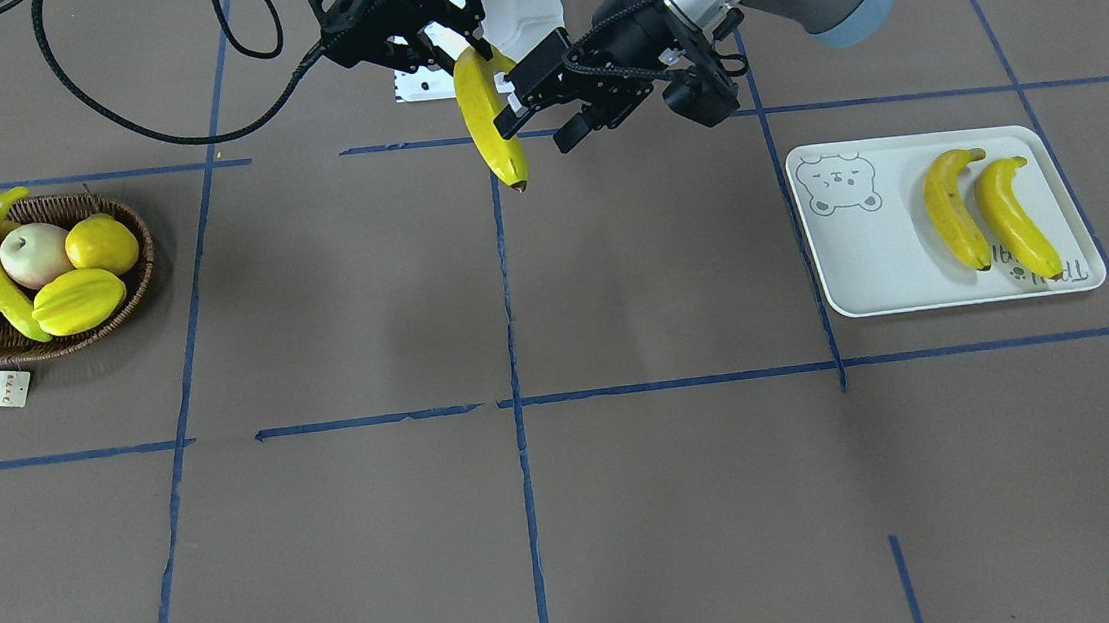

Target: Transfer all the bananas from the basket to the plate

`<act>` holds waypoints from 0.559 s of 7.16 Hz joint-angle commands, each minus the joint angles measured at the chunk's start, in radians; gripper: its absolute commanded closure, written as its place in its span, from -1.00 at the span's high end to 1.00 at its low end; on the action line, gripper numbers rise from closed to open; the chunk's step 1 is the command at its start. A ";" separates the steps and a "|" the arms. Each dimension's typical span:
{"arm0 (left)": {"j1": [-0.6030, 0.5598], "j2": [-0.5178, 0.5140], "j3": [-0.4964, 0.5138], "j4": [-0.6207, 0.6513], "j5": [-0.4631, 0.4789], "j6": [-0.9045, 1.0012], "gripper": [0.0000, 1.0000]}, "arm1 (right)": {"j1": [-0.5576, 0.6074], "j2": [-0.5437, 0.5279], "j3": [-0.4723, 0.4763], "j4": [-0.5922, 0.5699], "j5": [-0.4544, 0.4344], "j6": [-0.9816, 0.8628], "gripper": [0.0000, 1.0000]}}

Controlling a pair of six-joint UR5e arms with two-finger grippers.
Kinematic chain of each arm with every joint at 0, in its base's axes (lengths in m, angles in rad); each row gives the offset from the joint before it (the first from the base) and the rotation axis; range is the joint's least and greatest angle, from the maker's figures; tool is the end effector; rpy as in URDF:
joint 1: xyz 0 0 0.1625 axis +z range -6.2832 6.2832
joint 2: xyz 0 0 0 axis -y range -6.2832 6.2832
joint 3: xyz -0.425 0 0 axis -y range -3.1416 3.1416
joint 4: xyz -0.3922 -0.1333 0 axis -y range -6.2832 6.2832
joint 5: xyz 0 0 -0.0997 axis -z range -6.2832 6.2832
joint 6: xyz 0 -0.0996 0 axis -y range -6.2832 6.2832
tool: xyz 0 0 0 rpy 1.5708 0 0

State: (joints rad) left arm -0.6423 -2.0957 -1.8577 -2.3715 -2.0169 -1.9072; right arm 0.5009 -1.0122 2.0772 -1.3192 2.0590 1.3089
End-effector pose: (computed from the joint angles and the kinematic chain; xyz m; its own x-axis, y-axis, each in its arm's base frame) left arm 0.4011 -0.4129 0.1424 -0.0960 -0.3001 -0.9491 0.1733 0.9339 -0.3128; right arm -0.4193 -0.3283 0.1054 0.2198 -0.1404 0.9654 0.0321 0.9901 0.1367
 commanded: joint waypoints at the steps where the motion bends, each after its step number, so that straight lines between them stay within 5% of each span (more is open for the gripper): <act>1: 0.061 -0.012 0.000 0.000 0.038 0.000 0.96 | -0.013 0.010 -0.002 0.000 -0.011 0.001 -1.00; 3: 0.089 -0.021 -0.006 -0.002 0.046 -0.001 0.70 | -0.018 0.011 -0.002 0.000 -0.017 0.001 -1.00; 4: 0.089 -0.017 -0.017 -0.002 0.046 -0.003 -0.47 | -0.018 0.011 -0.003 0.000 -0.017 0.001 -1.00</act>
State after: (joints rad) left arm -0.5588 -2.1140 -1.8647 -2.3729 -1.9729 -1.9082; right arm 0.4844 -1.0020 2.0750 -1.3192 2.0427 1.3100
